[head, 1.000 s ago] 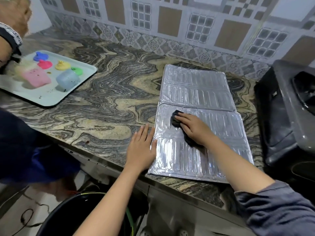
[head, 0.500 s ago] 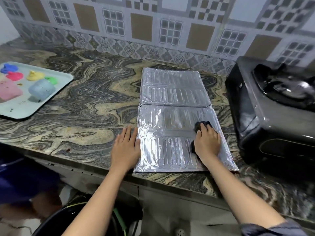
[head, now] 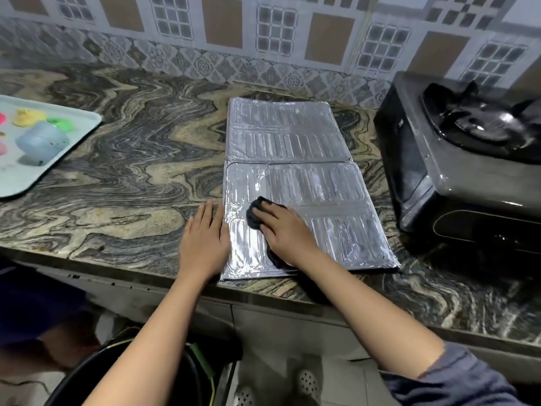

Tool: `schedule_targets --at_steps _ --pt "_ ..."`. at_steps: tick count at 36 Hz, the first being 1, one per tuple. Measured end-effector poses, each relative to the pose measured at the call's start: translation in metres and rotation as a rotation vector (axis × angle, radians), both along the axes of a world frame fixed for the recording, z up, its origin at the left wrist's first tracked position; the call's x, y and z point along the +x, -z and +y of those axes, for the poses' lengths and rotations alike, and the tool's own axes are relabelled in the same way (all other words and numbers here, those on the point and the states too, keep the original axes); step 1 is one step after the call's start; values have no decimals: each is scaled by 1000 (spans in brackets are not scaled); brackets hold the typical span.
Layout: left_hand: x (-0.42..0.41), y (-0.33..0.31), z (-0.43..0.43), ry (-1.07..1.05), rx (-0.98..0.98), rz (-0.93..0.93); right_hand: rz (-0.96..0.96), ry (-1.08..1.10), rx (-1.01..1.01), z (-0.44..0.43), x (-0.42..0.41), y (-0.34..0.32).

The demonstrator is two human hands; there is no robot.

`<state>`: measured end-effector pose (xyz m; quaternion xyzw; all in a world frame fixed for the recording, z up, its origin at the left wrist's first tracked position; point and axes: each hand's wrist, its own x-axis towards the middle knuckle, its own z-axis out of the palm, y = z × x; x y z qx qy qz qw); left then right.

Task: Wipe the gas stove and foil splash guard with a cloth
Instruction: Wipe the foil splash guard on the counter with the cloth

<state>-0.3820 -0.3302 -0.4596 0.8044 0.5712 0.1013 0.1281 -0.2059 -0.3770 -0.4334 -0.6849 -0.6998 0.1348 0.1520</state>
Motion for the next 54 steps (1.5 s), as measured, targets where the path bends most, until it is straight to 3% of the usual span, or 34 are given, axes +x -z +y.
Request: schedule_targets --at_steps 3,6,15,18,27,33,42,54 --pt "-1 -1 0 3 -8 0 5 -111 -34 -12 25 -2" --pt "-1 -1 0 4 -7 -4 -15 -53 -24 -24 55 -1" --pt "1 -2 -1 -2 -5 -5 -66 680 6 -60 82 3" --pt "1 -3 -3 -13 -2 -11 -54 790 -12 -65 60 4" --pt "0 -10 -3 2 2 -87 -70 488 12 -45 8 4" --pt "-13 -20 -3 74 -108 -232 -99 484 -15 -43 11 2" --pt "-35 -11 -31 119 -93 -109 -85 535 -25 -32 -2 6" --pt "-31 -9 -32 80 -68 -84 -33 128 29 -15 -43 5"
